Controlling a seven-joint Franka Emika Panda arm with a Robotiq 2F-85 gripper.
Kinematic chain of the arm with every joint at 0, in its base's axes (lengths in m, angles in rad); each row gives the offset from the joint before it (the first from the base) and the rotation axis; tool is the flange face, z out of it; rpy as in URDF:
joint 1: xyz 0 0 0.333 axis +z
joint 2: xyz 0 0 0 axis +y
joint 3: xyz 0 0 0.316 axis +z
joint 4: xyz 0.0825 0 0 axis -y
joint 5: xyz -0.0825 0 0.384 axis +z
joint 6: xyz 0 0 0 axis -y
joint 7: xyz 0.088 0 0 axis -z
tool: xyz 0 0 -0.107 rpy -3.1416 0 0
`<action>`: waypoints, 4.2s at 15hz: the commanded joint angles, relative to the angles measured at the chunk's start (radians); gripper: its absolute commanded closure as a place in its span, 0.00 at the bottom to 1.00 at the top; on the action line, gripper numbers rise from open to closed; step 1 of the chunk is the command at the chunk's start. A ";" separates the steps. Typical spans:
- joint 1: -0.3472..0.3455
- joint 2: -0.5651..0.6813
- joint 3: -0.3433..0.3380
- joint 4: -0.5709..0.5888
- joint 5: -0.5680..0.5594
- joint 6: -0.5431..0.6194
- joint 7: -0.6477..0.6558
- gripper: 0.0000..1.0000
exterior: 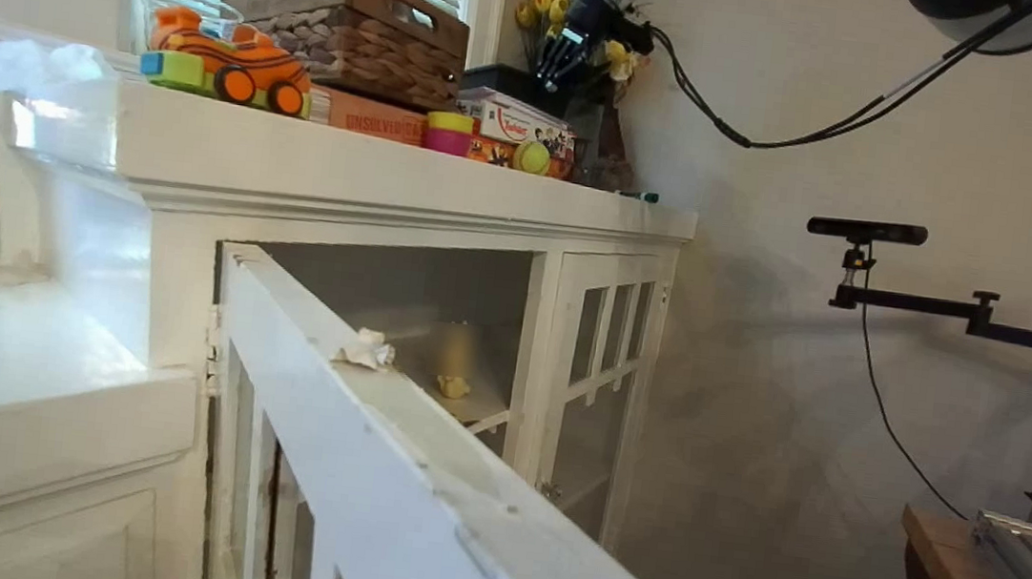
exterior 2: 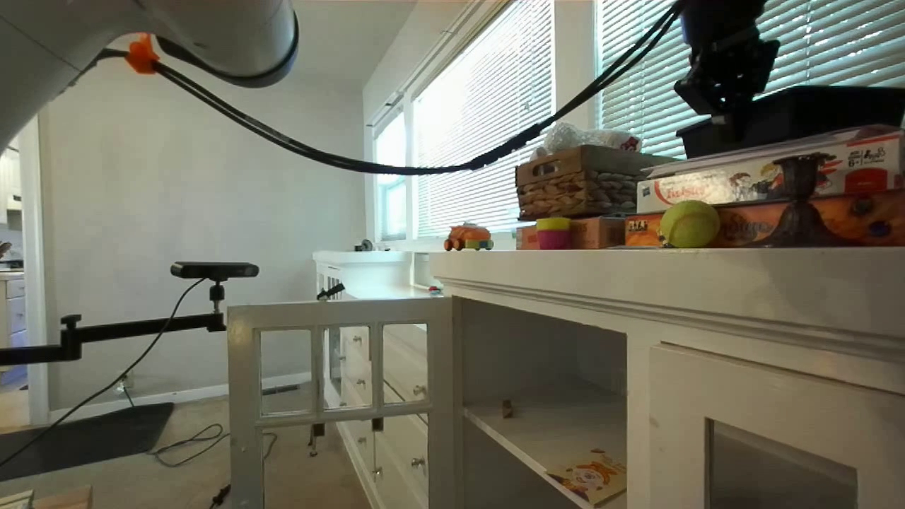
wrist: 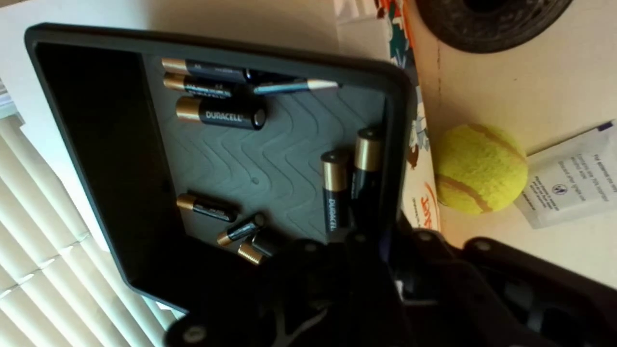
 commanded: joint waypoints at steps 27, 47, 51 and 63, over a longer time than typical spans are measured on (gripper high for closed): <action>0.012 -0.209 -0.186 -0.111 -0.038 -0.157 0.318 0.97; 0.113 -0.495 -0.291 -0.686 -0.205 0.042 0.589 0.97; 0.105 -0.536 -0.318 -0.779 -0.208 0.097 0.638 0.97; 0.028 -0.605 -0.296 -0.924 -0.274 0.147 0.732 0.97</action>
